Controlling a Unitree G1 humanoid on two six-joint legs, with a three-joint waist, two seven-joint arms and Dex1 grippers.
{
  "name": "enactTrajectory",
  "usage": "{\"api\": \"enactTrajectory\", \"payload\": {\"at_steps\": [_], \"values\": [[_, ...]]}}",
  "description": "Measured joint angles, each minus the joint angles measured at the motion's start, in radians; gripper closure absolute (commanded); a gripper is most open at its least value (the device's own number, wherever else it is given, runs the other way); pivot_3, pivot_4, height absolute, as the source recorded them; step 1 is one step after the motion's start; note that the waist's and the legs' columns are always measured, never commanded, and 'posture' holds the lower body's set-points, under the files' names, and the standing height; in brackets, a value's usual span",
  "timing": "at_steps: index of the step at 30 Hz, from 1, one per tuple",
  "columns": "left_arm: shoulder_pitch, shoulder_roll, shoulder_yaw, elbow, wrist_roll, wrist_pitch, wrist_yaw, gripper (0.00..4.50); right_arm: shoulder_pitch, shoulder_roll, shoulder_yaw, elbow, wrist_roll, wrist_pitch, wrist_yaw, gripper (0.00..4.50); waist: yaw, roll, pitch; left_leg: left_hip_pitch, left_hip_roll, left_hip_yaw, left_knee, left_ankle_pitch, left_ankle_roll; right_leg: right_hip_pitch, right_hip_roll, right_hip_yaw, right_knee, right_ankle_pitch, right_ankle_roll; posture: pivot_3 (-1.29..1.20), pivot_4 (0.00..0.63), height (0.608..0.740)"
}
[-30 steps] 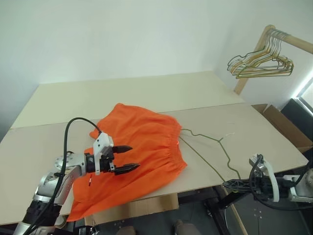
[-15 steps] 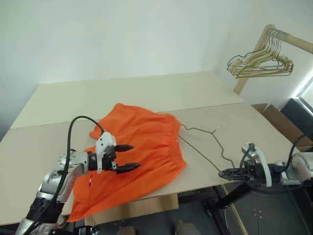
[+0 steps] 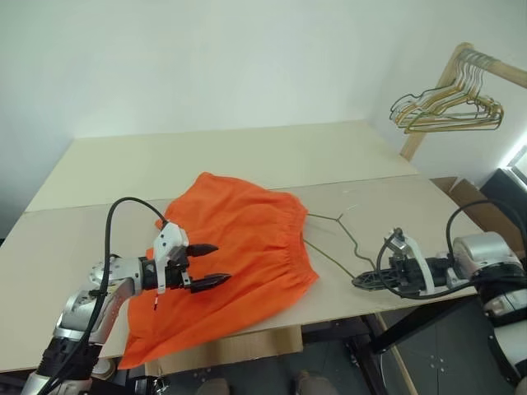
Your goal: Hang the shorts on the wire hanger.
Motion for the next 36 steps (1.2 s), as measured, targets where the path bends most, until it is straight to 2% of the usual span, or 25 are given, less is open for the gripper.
{"api": "enactTrajectory", "payload": {"at_steps": [7,12,15,20,28,32,36], "values": [[0.001,-0.004,0.0,-0.004,0.0,0.0,0.004,0.02,-0.082,0.108,-0.053,0.191,-0.077,-0.043,-0.059,4.5,0.004,0.0,0.0,-0.001,0.0,0.0,0.0,0.0,0.0,-0.001,0.0,0.0,0.0,0.0,0.0,0.03,0.0,0.74],[0.008,-0.012,0.007,-0.02,-0.007,0.001,0.022,0.02,-0.078,0.125,-0.224,0.211,-0.082,-0.064,-0.168,4.5,0.017,0.0,0.0,-0.002,0.0,0.0,0.0,0.0,0.0,-0.001,-0.001,0.0,0.0,0.001,0.0,0.0,0.0,0.74],[0.005,-0.035,0.011,-0.03,-0.021,0.002,0.03,0.02,-0.031,0.141,-0.327,0.13,-0.065,-0.081,-0.238,4.5,0.021,0.001,0.0,-0.002,0.0,0.0,0.0,0.0,0.0,-0.001,0.0,0.0,0.0,0.001,0.0,-0.01,0.0,0.74],[-0.038,-0.058,0.015,-0.028,-0.051,0.009,0.033,0.02,0.102,0.192,-0.385,-0.113,-0.056,-0.151,-0.325,4.5,0.02,0.001,-0.001,-0.003,0.0,-0.001,0.001,0.0,0.0,-0.001,0.0,-0.001,0.0,0.001,0.001,-0.02,0.0,0.74],[-0.27,-0.069,0.07,0.054,-0.097,0.009,0.021,0.02,0.204,0.23,-0.414,-0.395,-0.109,-0.473,-0.429,4.5,0.017,0.001,-0.001,-0.003,-0.001,-0.001,0.001,0.0,0.0,-0.001,0.0,-0.001,0.0,0.002,0.001,-0.02,0.0,0.74],[-0.459,-0.033,0.07,0.196,-0.076,-0.038,-0.045,0.02,0.215,0.24,-0.405,-0.437,-0.176,-0.637,-0.462,4.5,0.014,0.001,-0.001,-0.003,-0.001,-0.001,0.001,0.0,0.0,-0.001,0.0,-0.001,-0.001,0.002,0.001,-0.01,0.0,0.74],[-0.67,-0.024,0.058,0.42,-0.015,-0.127,-0.116,0.02,0.206,0.241,-0.371,-0.458,-0.245,-0.741,-0.494,4.5,0.005,0.001,-0.001,-0.004,-0.001,-0.001,0.001,0.0,0.0,-0.001,0.0,-0.001,-0.001,0.002,0.001,-0.01,0.0,0.74]]}}
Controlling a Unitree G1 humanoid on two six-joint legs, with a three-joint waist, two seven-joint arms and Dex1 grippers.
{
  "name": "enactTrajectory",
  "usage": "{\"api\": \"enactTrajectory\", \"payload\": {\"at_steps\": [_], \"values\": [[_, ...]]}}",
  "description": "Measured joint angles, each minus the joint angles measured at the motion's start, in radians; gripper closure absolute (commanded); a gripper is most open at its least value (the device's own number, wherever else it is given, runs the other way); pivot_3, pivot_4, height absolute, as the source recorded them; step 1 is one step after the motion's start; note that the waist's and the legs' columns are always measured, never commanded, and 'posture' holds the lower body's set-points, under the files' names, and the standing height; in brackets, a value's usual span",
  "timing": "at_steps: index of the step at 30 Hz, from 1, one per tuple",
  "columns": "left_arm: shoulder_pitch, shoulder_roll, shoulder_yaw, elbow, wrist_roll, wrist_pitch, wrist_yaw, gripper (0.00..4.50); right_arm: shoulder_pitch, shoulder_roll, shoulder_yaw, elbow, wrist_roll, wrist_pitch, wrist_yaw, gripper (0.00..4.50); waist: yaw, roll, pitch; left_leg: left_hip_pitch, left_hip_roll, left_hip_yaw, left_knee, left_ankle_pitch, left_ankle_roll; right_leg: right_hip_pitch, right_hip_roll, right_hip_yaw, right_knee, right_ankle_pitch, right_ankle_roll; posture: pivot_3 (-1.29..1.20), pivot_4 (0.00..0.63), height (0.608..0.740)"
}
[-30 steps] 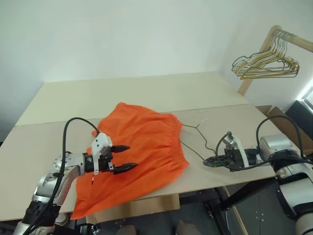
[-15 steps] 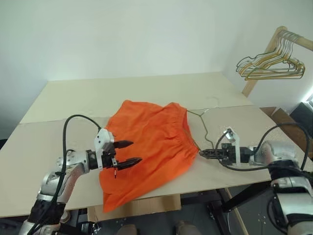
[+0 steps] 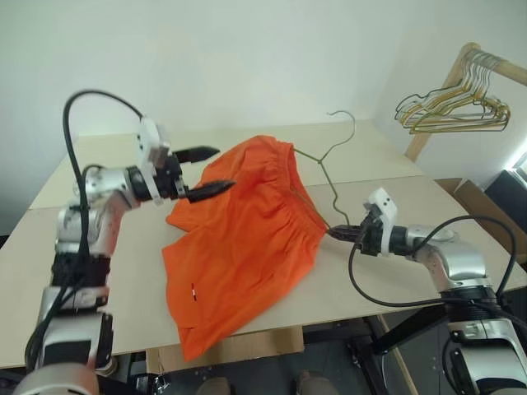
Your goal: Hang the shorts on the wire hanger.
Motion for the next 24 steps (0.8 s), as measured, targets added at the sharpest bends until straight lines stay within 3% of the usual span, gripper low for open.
{"api": "enactTrajectory", "payload": {"at_steps": [10,16,21,24], "values": [[-0.458,-0.012,-0.17,0.612,0.249,-0.351,-0.396,0.02,0.016,-0.04,0.056,-0.169,-0.079,-0.056,-0.01,4.5,-0.014,0.0,0.0,-0.004,0.0,-0.001,0.001,-0.001,0.001,-0.001,0.0,-0.001,-0.004,0.0,0.001,-0.04,0.0,0.74],[-0.591,-0.047,-0.299,0.833,0.367,-0.509,-0.423,0.02,0.037,-0.045,0.086,-0.258,-0.111,-0.056,-0.031,4.5,-0.015,0.0,0.0,-0.008,0.0,-0.001,0.002,-0.001,0.002,-0.006,0.0,-0.001,-0.002,-0.001,0.001,-0.06,0.0,0.74],[-0.668,-0.074,-0.379,0.908,0.408,-0.546,-0.423,0.02,0.037,-0.059,0.114,-0.325,-0.13,-0.055,-0.042,4.5,-0.015,0.0,0.0,-0.017,0.0,-0.001,0.005,-0.001,0.002,-0.015,0.0,0.0,0.001,0.0,0.001,-0.07,0.0,0.74],[-0.683,-0.081,-0.43,0.932,0.424,-0.547,-0.423,0.56,0.037,-0.063,0.133,-0.341,-0.163,-0.059,-0.057,4.5,-0.019,0.0,0.0,-0.019,0.0,-0.001,0.006,-0.001,0.002,-0.017,0.0,0.0,0.003,0.0,0.001,-0.08,0.0,0.74]]}}
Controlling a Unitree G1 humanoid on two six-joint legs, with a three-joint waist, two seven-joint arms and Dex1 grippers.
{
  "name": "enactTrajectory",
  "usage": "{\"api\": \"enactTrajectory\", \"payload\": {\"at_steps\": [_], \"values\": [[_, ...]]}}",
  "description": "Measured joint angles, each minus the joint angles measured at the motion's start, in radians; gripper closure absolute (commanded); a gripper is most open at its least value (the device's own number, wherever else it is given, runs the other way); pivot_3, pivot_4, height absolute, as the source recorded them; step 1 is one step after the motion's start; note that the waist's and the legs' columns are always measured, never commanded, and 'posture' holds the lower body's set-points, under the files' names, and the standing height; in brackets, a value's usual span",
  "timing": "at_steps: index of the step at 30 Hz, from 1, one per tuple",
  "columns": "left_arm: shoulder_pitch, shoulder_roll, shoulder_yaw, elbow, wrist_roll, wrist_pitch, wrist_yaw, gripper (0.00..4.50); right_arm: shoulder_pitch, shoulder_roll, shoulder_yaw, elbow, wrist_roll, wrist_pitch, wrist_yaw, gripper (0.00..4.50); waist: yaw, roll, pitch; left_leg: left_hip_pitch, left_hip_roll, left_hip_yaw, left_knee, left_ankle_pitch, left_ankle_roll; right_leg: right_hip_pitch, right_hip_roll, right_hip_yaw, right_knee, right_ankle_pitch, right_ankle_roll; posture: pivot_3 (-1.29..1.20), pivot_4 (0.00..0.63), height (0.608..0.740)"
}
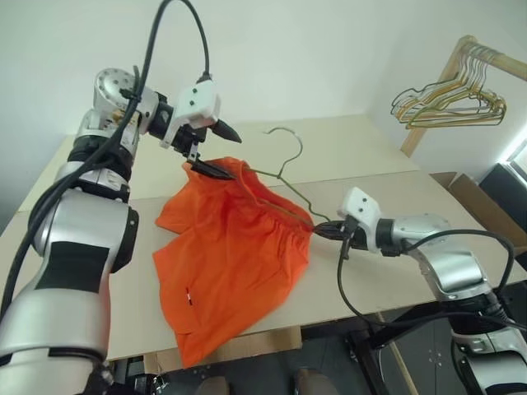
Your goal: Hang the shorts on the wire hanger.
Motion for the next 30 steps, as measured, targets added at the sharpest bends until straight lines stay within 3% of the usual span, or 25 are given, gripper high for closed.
{"api": "enactTrajectory", "payload": {"at_steps": [4,15,19,25,30], "values": [[-0.004,0.006,-0.078,0.011,0.0,0.0,0.0,1.85,0.0,-0.002,0.017,-0.017,-0.022,0.002,-0.017,4.5,-0.013,0.0,0.0,-0.001,0.0,0.0,0.001,0.0,0.0,0.0,0.0,0.0,0.0,0.0,0.0,-0.09,0.0,0.74],[-0.004,0.021,-0.221,0.011,-0.065,0.001,0.0,1.85,0.0,-0.003,0.023,-0.041,-0.033,0.004,-0.029,4.5,-0.019,0.0,0.0,-0.003,0.0,-0.001,0.009,-0.003,0.005,0.0,0.0,0.0,0.003,0.0,0.001,-0.1,0.0,0.74],[-0.003,0.019,-0.221,0.025,-0.06,0.0,0.0,2.66,0.0,-0.003,0.023,-0.049,-0.032,0.004,-0.029,4.5,-0.019,0.0,0.0,-0.002,0.0,-0.001,0.01,-0.003,0.005,0.0,0.0,0.0,0.006,0.0,0.002,-0.1,0.0,0.74],[0.001,0.017,-0.22,0.033,-0.044,-0.004,0.0,4.48,0.0,-0.003,0.022,-0.052,-0.033,0.005,-0.045,4.5,-0.02,0.0,0.0,-0.002,0.0,-0.001,0.01,-0.003,0.005,0.0,0.0,0.0,0.007,0.0,0.002,-0.1,0.0,0.74],[0.013,0.014,-0.212,0.034,-0.033,-0.015,0.0,4.48,0.001,-0.003,0.022,-0.052,-0.052,-0.009,-0.058,4.5,-0.021,0.0,0.0,-0.002,0.0,-0.001,0.01,-0.003,0.005,0.0,0.0,0.0,0.007,0.0,0.002,-0.11,0.0,0.74]]}}
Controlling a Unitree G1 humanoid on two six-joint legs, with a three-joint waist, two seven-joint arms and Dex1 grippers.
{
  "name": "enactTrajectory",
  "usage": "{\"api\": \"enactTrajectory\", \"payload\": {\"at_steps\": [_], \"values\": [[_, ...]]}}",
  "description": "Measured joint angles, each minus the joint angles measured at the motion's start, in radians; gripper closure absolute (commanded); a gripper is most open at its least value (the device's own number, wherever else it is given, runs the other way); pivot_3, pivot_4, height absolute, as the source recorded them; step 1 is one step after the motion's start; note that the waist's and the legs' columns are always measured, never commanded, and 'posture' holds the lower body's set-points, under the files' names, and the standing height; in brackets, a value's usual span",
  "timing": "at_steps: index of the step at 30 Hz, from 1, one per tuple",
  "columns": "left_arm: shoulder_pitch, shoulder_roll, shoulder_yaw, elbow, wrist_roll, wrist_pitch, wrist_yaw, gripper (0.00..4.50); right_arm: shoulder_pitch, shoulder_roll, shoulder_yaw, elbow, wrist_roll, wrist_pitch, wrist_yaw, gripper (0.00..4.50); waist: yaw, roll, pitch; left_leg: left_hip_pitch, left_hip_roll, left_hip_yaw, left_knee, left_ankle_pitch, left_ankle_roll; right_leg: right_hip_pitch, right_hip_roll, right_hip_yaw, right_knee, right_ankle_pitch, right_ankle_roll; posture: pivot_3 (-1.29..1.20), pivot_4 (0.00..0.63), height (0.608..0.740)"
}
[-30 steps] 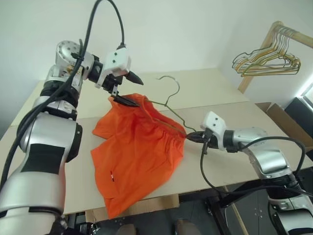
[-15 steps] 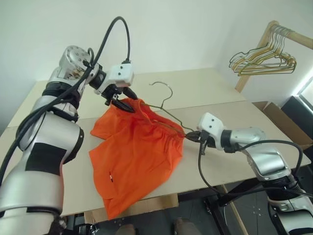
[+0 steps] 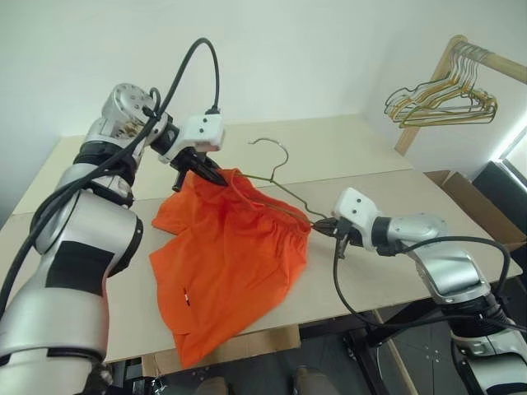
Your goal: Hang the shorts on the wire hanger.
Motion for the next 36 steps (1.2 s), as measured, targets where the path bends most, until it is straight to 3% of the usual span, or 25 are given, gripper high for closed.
{"api": "enactTrajectory", "payload": {"at_steps": [3,10,14,23,27,36], "values": [[0.002,0.001,0.019,0.004,0.01,-0.015,0.0,4.48,0.011,-0.001,0.001,0.001,-0.039,-0.067,-0.013,4.5,0.0,0.0,0.0,0.0,0.0,0.0,0.0,0.0,0.0,0.0,0.0,0.0,0.0,0.0,0.0,-0.1,0.0,0.74],[0.003,-0.003,0.063,0.012,0.055,-0.035,0.0,4.5,0.037,-0.002,0.007,0.006,-0.078,-0.212,-0.012,2.29,-0.001,0.0,0.0,0.0,0.0,0.0,0.0,0.0,0.0,0.0,0.0,0.0,0.0,0.0,0.0,-0.1,0.0,0.74],[0.003,-0.003,0.089,0.017,0.063,-0.038,0.0,4.5,0.054,0.0,-0.029,0.021,-0.058,-0.223,-0.021,2.29,-0.001,0.0,0.0,0.0,0.0,0.0,0.0,0.0,0.0,0.0,0.0,0.0,0.0,0.0,0.0,-0.09,0.0,0.74],[0.002,0.025,0.135,0.024,0.082,-0.052,0.0,4.5,0.201,-0.013,-0.279,0.086,0.117,-0.117,-0.017,2.29,0.002,0.0,0.0,0.001,0.0,0.0,0.0,0.0,0.0,0.001,0.0,0.0,0.001,0.0,0.0,-0.1,0.0,0.74],[0.003,0.03,0.139,0.025,0.089,-0.054,0.0,4.5,0.288,0.009,-0.248,0.065,0.163,-0.083,0.027,2.29,-0.005,0.0,0.0,0.002,0.0,0.0,0.001,0.0,0.0,0.001,0.0,0.001,0.002,0.0,0.0,-0.09,0.0,0.74],[0.003,0.024,0.16,0.025,0.096,-0.055,0.0,4.5,0.21,0.187,-0.116,0.074,0.177,-0.003,-0.056,2.29,-0.025,0.0,0.0,0.002,0.0,0.0,0.002,0.0,0.001,0.001,0.0,0.002,0.004,0.0,0.0,-0.08,0.0,0.74]]}}
